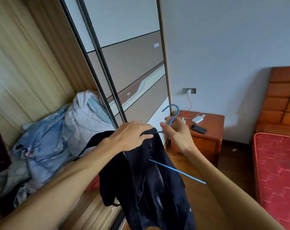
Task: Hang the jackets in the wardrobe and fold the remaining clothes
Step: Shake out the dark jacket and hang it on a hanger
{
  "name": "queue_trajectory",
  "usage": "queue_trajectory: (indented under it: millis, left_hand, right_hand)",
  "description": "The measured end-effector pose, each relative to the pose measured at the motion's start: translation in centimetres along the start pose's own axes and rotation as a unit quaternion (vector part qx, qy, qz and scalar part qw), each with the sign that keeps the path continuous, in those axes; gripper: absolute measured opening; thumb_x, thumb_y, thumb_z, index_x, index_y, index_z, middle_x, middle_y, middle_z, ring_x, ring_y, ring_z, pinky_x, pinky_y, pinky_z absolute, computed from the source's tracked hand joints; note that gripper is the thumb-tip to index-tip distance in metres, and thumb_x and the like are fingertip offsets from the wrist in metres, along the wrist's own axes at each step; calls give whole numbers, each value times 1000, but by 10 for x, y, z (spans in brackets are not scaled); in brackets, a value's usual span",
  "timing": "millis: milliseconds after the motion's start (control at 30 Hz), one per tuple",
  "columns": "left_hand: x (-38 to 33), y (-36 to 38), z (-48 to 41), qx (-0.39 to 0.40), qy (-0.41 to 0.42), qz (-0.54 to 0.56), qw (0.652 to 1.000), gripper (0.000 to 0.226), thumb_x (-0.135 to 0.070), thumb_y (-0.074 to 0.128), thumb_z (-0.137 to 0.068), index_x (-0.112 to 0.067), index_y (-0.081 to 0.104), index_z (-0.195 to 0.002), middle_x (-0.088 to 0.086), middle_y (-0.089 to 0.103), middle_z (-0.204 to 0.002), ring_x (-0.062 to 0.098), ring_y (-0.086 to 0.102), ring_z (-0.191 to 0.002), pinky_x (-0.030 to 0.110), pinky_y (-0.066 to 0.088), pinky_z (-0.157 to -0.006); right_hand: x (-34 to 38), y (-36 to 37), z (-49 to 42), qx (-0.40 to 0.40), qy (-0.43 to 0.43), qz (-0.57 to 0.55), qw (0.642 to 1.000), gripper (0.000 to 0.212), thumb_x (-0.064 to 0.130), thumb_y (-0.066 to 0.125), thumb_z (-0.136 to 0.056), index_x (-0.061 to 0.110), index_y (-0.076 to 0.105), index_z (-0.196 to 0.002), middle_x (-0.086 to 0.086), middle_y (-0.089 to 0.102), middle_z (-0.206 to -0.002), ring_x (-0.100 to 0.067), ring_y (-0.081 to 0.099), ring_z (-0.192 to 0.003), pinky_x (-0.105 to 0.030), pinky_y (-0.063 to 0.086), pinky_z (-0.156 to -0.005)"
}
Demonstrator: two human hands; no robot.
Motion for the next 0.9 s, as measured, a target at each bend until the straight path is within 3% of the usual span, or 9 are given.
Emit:
queue_trajectory:
  millis: [100, 200, 267, 333, 467, 567, 633, 700, 900]
  left_hand:
    - [8, -3, -2, -31, -5, 9, 999, 29, -46, 53, -100, -29, 61, -123, -9, 53, -72, 26, 58, -78, 36, 49, -71]
    - [25, -6, 3, -52, -30, 38, 997, 28, -45, 55, -99, -36, 62, -125, -11, 57, -69, 17, 48, -64, 31, 47, -69]
    - [35, -7, 5, -50, -35, 55, 997, 32, -48, 54, -98, -42, 59, -128, -8, 71, -87, 13, 56, -61, 32, 55, -73]
    - [40, -7, 6, -51, -41, 68, 996, 32, -49, 55, -97, -43, 59, -128, -8, 74, -94, 12, 61, -60, 33, 57, -72]
    - [37, -10, 6, -64, -24, 61, 996, 31, -51, 53, -97, -46, 56, -127, -7, 73, -86, 14, 62, -67, 35, 56, -72]
    - [36, -15, 8, -78, -19, 57, 995, 31, -51, 53, -97, -42, 59, -125, -6, 71, -84, 15, 60, -69, 37, 55, -71]
    - [35, -20, 15, -97, -15, 67, 993, 29, -47, 56, -97, -38, 63, -123, -7, 72, -88, 14, 61, -71, 37, 55, -72]
    - [38, -25, 24, -123, -19, 75, 989, 27, -46, 58, -96, -36, 65, -120, -9, 73, -90, 13, 63, -73, 37, 55, -73]
    - [60, -41, 57, -186, -27, 84, 979, 28, -41, 65, -94, -34, 66, -121, -14, 74, -108, 9, 68, -84, 35, 56, -76]
  right_hand:
    - [-37, -37, 23, -65, 45, -14, 997, 29, 41, 71, -88, 12, 67, -92, 0, 66, -77, -10, 59, -70, -21, 49, -67]
    - [-101, -78, 53, -180, 168, 14, 969, 34, 30, 54, -100, 9, 65, -76, -3, 58, -69, -17, 50, -67, -29, 39, -58]
    - [-144, -93, 74, -144, 256, 127, 948, 23, 19, 53, -97, 15, 68, -80, -8, 68, -84, -20, 56, -73, -31, 42, -60]
    - [-174, -86, 86, -20, 288, 206, 935, 10, 13, 63, -88, 18, 70, -85, -6, 73, -90, -18, 65, -77, -31, 52, -63]
    - [-182, -28, 79, 215, 241, 244, 914, 18, 31, 69, -65, 30, 74, -82, 7, 76, -87, -8, 70, -86, -31, 56, -86]
    - [-172, 20, 67, 288, 202, 277, 894, 40, 41, 76, -63, 30, 66, -101, 9, 70, -100, -11, 67, -97, -26, 53, -90]
    - [-171, 44, 60, 282, 171, 336, 882, 59, 43, 79, -66, 17, 60, -116, 2, 65, -111, -19, 63, -106, -29, 51, -90]
    - [-170, 61, 56, 259, 142, 397, 869, 62, 41, 76, -73, 9, 52, -121, -7, 59, -121, -29, 58, -113, -34, 48, -90]
    - [-170, 65, 35, 162, 111, 439, 877, 17, 21, 47, -97, 15, 53, -112, -8, 65, -115, -31, 65, -101, -37, 50, -80]
Point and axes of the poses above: each hand's wrist, its own z-axis away from the middle knuckle, its own y-axis out of the palm, x = y × z, the point moved 1 cm from there along -z, towards the middle knuckle
